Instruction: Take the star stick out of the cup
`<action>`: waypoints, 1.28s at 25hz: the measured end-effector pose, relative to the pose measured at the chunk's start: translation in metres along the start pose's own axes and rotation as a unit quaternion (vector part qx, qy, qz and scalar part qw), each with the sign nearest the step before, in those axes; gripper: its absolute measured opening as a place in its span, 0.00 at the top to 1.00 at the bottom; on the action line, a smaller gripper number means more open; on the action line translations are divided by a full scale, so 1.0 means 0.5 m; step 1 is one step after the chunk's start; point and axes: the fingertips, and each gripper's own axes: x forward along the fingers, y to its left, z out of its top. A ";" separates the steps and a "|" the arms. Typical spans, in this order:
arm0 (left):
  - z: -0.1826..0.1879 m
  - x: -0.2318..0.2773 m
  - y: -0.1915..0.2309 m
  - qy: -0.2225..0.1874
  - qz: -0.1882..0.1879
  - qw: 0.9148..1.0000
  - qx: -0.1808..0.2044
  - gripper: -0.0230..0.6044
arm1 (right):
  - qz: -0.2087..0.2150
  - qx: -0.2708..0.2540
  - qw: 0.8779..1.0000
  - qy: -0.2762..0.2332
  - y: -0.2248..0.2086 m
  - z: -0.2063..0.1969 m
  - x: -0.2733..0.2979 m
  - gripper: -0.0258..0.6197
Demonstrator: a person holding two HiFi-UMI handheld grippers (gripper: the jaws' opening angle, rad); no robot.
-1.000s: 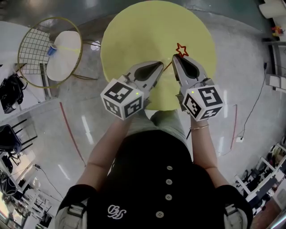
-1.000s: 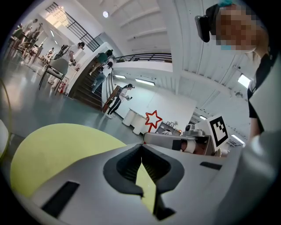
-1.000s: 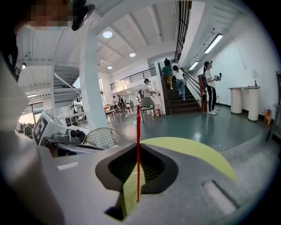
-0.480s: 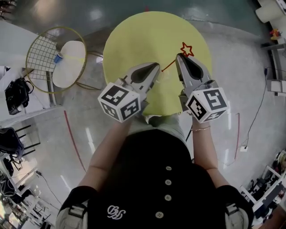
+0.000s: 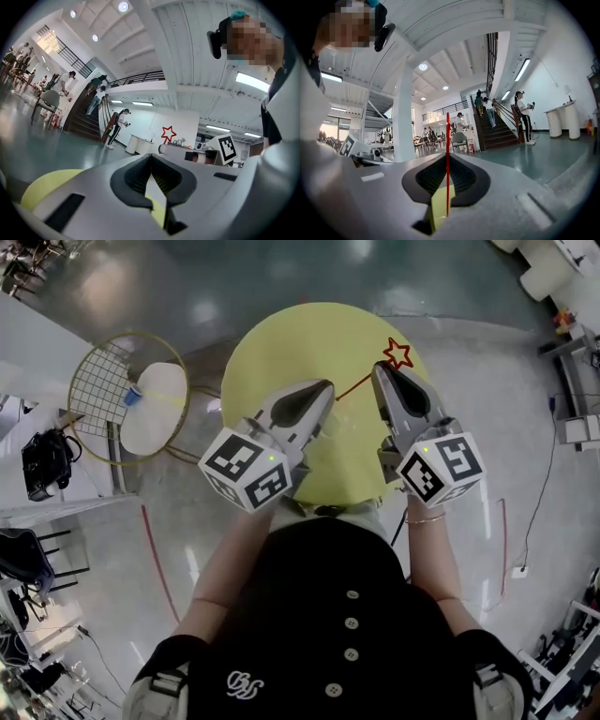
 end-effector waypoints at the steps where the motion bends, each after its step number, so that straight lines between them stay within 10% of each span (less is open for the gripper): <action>1: 0.004 0.002 0.000 -0.003 0.001 1.000 0.001 0.94 | 0.002 0.000 1.000 -0.007 0.000 0.010 -0.004 0.93; 21: 0.132 0.031 -0.070 -0.083 -0.019 0.995 0.053 0.94 | 0.088 0.000 0.986 -0.140 0.020 0.233 -0.081 0.93; 32: 0.149 -0.006 -0.041 -0.100 0.006 0.993 0.070 0.94 | 0.092 0.049 0.982 -0.159 0.018 0.212 -0.089 0.94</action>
